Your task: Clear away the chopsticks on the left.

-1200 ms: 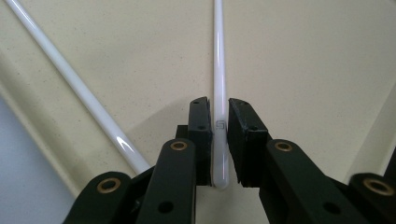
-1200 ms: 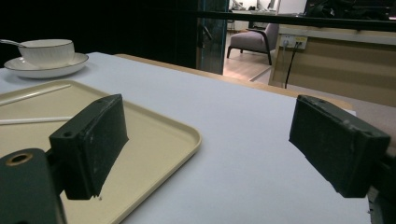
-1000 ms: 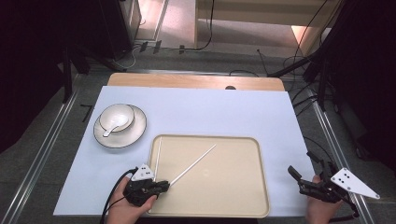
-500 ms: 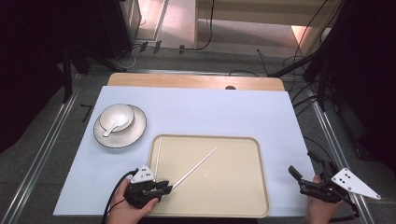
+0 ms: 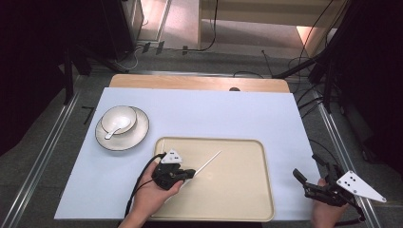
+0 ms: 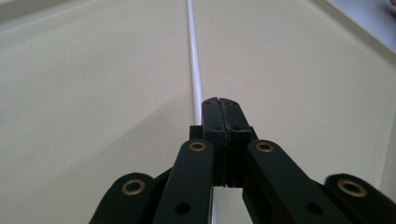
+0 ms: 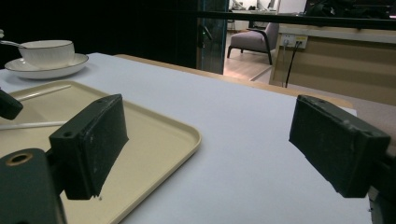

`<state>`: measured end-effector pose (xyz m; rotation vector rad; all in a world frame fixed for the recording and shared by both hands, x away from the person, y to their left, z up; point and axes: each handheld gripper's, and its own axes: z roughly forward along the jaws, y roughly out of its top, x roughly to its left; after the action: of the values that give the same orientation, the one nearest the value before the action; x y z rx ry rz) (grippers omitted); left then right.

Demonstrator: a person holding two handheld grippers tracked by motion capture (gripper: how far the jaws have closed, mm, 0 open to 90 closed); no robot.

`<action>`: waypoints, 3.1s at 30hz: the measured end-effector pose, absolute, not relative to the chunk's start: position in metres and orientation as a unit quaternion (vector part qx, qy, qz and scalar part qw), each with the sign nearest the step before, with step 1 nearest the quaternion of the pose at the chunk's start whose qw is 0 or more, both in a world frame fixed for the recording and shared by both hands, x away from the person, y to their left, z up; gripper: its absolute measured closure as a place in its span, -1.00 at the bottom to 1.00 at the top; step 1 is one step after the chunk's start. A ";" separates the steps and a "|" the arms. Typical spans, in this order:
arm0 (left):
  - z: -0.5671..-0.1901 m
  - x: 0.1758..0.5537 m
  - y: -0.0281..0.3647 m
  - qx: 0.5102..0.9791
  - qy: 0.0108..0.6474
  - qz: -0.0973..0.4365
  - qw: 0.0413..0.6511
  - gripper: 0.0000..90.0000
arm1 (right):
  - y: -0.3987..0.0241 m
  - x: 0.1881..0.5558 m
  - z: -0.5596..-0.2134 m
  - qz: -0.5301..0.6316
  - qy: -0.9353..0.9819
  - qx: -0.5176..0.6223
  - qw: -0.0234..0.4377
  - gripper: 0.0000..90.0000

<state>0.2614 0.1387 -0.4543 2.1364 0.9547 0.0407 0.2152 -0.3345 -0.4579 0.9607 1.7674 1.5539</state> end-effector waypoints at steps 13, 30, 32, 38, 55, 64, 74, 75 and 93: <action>-0.460 0.288 0.101 0.854 0.369 0.002 0.365 1.00 | -0.333 0.216 -0.458 0.583 0.668 0.360 0.292 -0.74; -0.462 0.302 0.112 0.842 0.408 0.021 0.352 1.00 | -0.333 0.217 -0.459 0.583 0.668 0.359 0.291 -0.74; -0.462 0.303 0.118 0.834 0.423 0.028 0.352 1.00 | -0.333 0.217 -0.459 0.582 0.669 0.360 0.291 -0.74; -0.462 0.303 0.144 0.816 0.452 0.033 0.357 1.00 | -0.333 0.217 -0.459 0.582 0.669 0.358 0.291 -0.74; -0.463 0.291 0.184 0.794 0.481 0.033 0.370 1.00 | -0.331 0.218 -0.460 0.579 0.673 0.359 0.288 -0.74; -0.464 0.284 0.200 0.781 0.495 0.038 0.378 1.00 | -0.330 0.219 -0.460 0.579 0.674 0.357 0.289 -0.74; -0.464 0.281 0.211 0.774 0.503 0.046 0.381 1.00 | -0.330 0.219 -0.460 0.578 0.674 0.358 0.287 -0.74; -0.463 0.280 0.211 0.774 0.502 0.050 0.383 1.00 | -0.330 0.219 -0.460 0.578 0.675 0.359 0.287 -0.74; -0.457 0.240 0.227 0.792 0.481 0.072 0.370 1.00 | -0.331 0.218 -0.459 0.580 0.672 0.358 0.291 -0.74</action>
<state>0.2399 0.2272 -0.4568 2.0307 1.2332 0.1849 0.2176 -0.3307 -0.4590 0.9558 1.7911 1.5460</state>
